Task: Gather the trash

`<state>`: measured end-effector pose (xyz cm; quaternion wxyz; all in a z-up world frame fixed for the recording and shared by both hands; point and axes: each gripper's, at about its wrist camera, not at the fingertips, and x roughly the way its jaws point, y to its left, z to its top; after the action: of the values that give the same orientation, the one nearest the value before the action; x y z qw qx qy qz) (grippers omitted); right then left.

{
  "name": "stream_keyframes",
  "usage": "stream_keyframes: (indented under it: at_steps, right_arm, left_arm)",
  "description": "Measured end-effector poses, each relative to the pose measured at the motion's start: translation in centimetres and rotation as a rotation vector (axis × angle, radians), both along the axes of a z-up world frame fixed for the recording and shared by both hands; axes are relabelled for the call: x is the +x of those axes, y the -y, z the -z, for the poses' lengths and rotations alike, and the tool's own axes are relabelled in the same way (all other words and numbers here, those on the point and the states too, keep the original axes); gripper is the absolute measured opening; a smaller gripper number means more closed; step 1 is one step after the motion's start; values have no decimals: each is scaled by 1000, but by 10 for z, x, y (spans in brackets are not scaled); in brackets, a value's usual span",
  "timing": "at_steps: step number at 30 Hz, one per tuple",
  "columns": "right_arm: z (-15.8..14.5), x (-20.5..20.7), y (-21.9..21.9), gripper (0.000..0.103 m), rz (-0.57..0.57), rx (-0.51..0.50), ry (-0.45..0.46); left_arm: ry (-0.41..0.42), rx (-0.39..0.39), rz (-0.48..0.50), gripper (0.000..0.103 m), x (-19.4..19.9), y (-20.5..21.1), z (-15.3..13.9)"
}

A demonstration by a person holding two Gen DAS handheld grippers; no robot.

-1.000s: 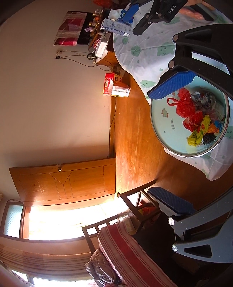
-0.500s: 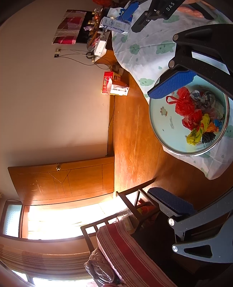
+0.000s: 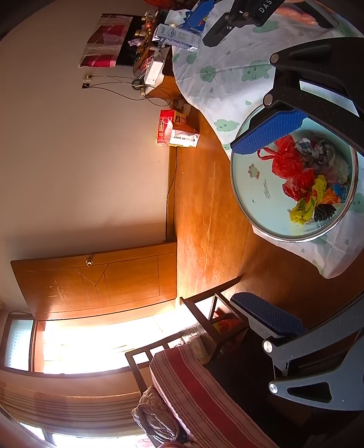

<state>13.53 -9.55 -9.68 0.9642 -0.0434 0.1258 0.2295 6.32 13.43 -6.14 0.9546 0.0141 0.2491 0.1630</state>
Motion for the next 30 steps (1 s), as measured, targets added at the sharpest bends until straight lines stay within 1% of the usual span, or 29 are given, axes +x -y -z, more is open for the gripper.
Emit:
stream_keyframes:
  at_steps: [13, 30]
  right_arm:
    - [-1, 1, 0, 78, 0, 0, -1]
    - [-1, 2, 1, 78, 1, 0, 1]
  left_arm:
    - [-15, 7, -12, 97, 2, 1, 2]
    - [-1, 11, 6, 97, 0, 5, 1]
